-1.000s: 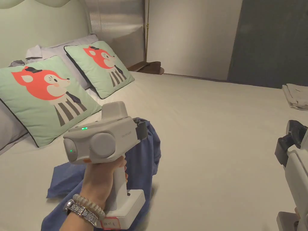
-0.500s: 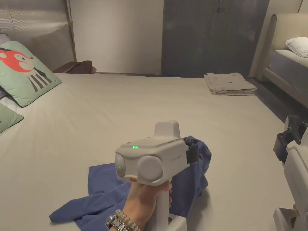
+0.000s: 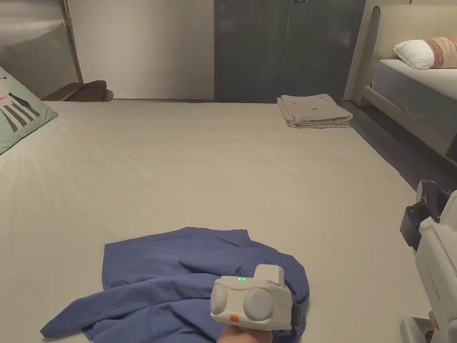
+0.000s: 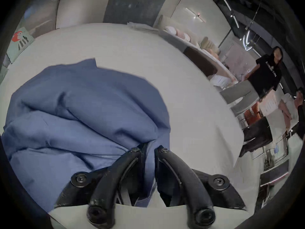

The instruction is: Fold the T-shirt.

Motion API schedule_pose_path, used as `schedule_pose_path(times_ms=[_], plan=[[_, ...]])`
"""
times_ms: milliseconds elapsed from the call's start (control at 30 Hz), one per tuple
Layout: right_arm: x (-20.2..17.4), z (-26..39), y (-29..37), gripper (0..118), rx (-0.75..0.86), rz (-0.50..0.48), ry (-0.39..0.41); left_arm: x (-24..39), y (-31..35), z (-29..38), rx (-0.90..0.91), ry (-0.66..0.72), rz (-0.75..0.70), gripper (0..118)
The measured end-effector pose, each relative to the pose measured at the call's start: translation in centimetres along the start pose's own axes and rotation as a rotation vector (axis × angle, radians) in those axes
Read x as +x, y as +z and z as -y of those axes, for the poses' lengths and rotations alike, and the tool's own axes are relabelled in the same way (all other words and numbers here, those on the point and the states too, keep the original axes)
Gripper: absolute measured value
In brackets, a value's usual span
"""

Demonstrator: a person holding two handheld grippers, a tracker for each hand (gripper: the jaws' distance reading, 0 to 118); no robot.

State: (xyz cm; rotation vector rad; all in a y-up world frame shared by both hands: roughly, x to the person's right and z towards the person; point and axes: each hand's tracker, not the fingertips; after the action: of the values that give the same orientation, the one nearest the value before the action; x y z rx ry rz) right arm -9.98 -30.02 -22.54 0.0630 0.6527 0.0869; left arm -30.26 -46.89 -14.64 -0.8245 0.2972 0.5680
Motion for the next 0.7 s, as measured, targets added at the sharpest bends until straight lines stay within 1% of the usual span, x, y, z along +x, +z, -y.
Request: schedule_pose_path(times_ms=[200,233,267,300,333,367,400,467,633,667,700], plan=[[-0.7,0.3,-0.4,0,-0.011,-0.020,-0.002,-0.9,0.2,-0.2,0.005,0.040,0.030,6],[-0.8,0.3,-0.4,0,-0.010,-0.023,-0.002,-1.0,0.7,-0.1,0.028,0.029,0.040,10],[-0.8,0.4,-0.4,0,-0.009,-0.025,-0.002,-1.0,1.4,0.0,0.060,0.021,0.048,21],[-0.8,0.4,-0.4,0,-0.008,-0.027,0.001,-1.1,2.1,0.0,0.088,0.017,0.050,44],[-0.9,0.4,-0.4,0,-0.006,-0.029,0.003,-1.2,3.1,-0.1,0.124,0.015,0.042,78],[-1.0,0.3,-0.4,0,-0.006,-0.031,0.005,-1.4,4.4,-0.2,0.177,0.004,0.037,98],[-1.0,0.3,-0.4,0,-0.004,-0.035,0.007,-1.7,6.2,-0.4,0.241,-0.016,0.031,106],[-1.2,0.3,-0.5,0,-0.001,-0.038,0.005,-2.5,9.5,-0.9,0.346,-0.039,-0.003,106],[-2.1,0.4,-1.0,0,0.002,-0.058,-0.021,-6.1,19.3,-1.2,0.631,-0.010,-0.167,106],[-2.4,0.5,-1.0,0,0.001,-0.064,-0.025,-7.0,21.2,-0.9,0.683,-0.007,-0.213,105],[-2.6,0.6,-1.1,0,0.000,-0.072,-0.028,-7.7,22.8,-0.6,0.720,-0.009,-0.261,101]])
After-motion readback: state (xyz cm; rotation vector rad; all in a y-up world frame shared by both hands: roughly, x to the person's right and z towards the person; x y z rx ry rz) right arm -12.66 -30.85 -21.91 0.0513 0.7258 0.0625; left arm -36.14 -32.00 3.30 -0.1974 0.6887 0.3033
